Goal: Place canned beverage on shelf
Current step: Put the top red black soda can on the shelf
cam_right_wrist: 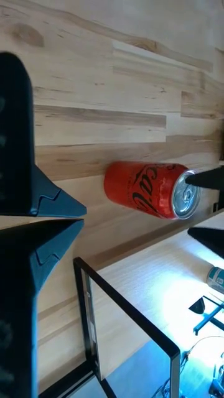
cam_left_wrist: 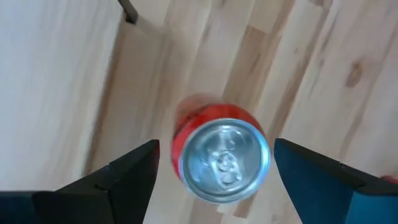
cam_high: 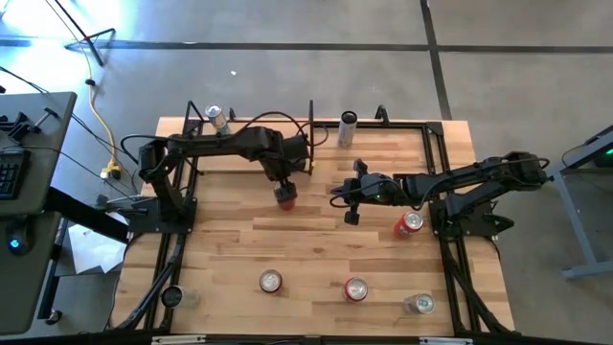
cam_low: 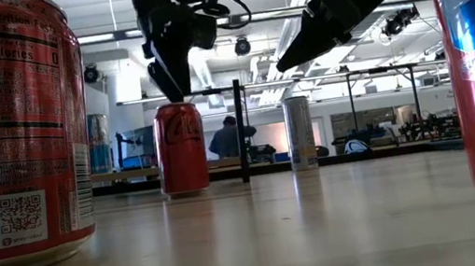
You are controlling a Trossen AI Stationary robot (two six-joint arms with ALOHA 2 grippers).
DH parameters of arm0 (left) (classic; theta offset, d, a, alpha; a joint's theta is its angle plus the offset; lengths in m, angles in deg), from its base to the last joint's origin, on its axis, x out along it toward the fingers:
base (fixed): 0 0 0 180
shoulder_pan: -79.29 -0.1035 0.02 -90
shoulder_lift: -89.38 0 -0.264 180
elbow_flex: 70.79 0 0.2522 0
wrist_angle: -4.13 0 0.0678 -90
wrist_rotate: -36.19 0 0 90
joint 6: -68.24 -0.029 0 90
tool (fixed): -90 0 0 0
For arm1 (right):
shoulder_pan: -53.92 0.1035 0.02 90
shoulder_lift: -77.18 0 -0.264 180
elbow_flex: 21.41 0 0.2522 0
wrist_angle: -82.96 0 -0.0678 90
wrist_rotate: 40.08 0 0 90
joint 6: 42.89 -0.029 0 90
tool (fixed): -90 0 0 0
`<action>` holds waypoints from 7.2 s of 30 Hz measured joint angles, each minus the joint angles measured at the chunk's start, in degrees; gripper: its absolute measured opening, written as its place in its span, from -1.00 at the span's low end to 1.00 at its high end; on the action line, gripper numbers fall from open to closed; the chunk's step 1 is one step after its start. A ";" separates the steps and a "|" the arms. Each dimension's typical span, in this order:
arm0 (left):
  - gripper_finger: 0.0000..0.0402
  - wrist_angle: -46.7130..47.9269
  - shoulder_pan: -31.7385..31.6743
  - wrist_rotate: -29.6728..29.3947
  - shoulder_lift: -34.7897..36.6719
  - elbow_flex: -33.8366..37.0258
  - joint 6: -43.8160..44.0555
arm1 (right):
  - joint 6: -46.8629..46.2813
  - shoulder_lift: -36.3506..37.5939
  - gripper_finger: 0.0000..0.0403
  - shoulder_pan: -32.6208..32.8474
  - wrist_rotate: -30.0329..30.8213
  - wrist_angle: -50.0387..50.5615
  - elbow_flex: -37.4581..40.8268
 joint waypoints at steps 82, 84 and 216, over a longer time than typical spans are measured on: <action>0.19 12.44 -23.69 -11.38 8.74 0.05 -52.08 | -1.58 -0.02 -1.00 0.00 0.22 1.11 -0.07; 0.17 11.43 -25.73 -11.76 8.02 0.06 -53.52 | -1.57 -0.02 -1.00 0.00 0.22 1.10 -0.07; -1.00 -66.14 -19.22 -32.15 36.56 62.05 0.10 | -1.51 -0.02 -1.00 -0.02 0.26 0.72 0.00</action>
